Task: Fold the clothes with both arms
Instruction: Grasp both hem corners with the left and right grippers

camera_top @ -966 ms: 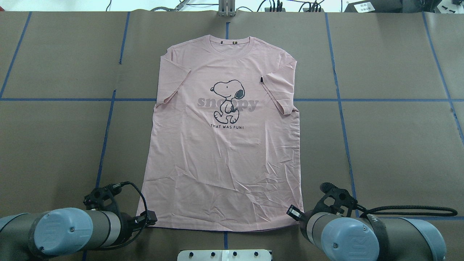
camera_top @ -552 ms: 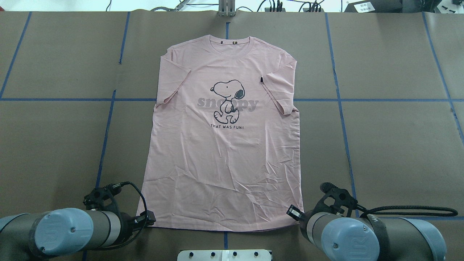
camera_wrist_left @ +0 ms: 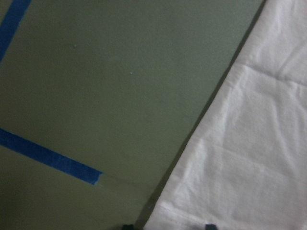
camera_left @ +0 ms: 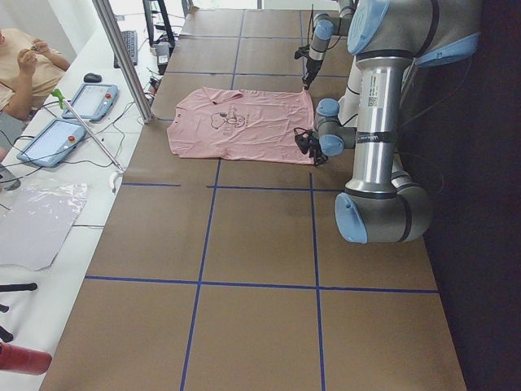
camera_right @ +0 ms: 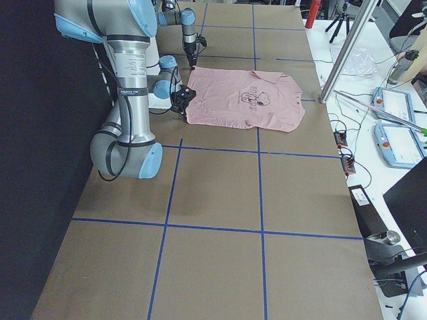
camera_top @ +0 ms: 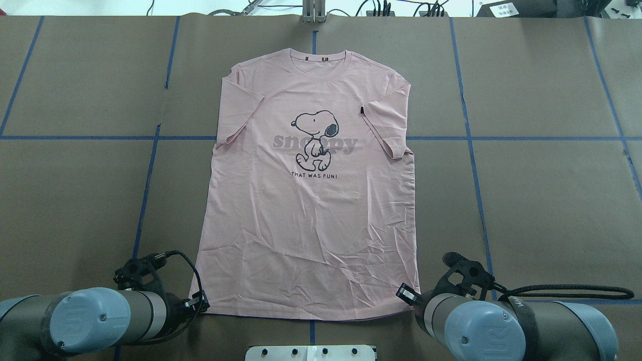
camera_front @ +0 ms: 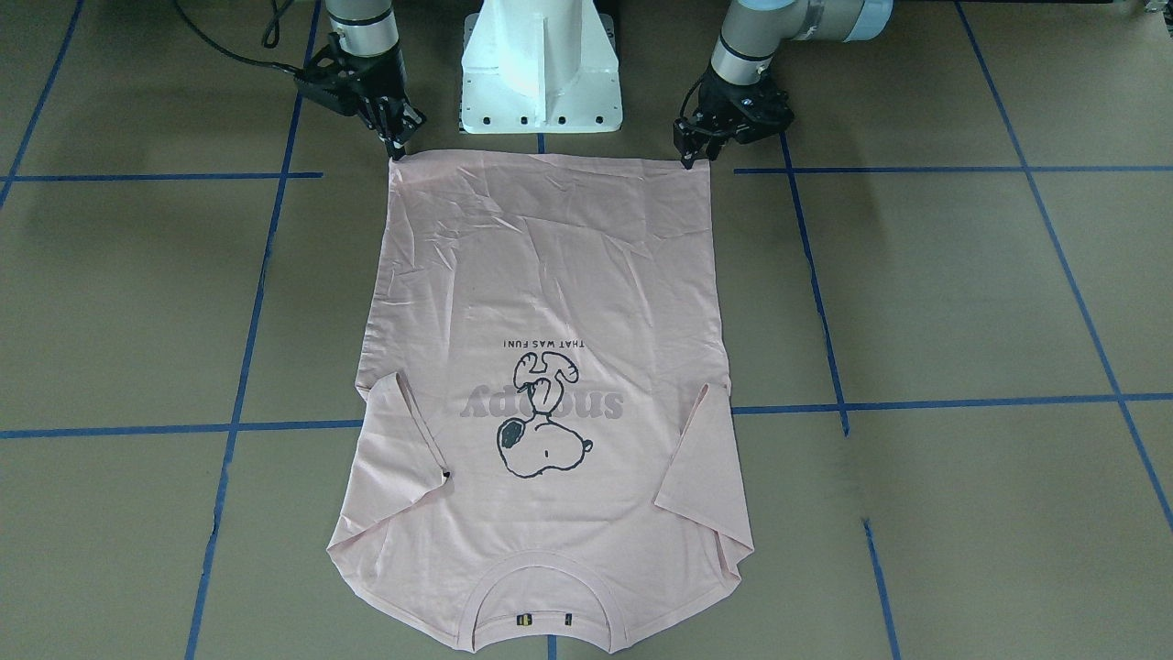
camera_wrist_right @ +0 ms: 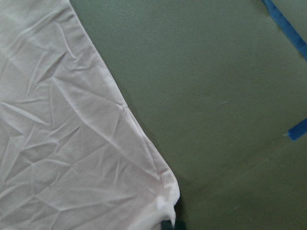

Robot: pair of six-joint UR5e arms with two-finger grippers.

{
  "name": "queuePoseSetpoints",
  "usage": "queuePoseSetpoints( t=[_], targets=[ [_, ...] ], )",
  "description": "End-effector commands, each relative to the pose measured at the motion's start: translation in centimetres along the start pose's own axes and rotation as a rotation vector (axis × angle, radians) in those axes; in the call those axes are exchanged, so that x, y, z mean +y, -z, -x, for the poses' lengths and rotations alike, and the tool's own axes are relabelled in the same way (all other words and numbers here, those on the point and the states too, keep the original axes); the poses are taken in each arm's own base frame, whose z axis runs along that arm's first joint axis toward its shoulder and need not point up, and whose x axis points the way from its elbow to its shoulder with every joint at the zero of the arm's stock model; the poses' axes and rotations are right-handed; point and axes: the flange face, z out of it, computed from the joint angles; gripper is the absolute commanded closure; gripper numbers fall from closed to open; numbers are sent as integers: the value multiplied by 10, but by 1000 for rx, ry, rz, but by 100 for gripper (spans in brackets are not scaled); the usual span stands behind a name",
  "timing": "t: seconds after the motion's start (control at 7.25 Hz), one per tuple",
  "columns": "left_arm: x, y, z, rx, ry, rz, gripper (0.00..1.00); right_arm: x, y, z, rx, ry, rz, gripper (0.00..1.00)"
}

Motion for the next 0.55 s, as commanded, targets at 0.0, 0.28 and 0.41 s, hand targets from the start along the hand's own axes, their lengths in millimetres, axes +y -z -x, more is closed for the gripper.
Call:
queuePoseSetpoints(
  t=[0.0,0.28,0.41],
  targets=[
    [-1,2,-1,-5,-3,-4,100,0,0,0,0,0,0,100],
    [-2,13,-7,16,-2,-1,100,0,2,1,-4,0,2,100],
    [1,28,-11,42,-2,10,100,-3,13,3,-24,-7,9,100]
  ],
)
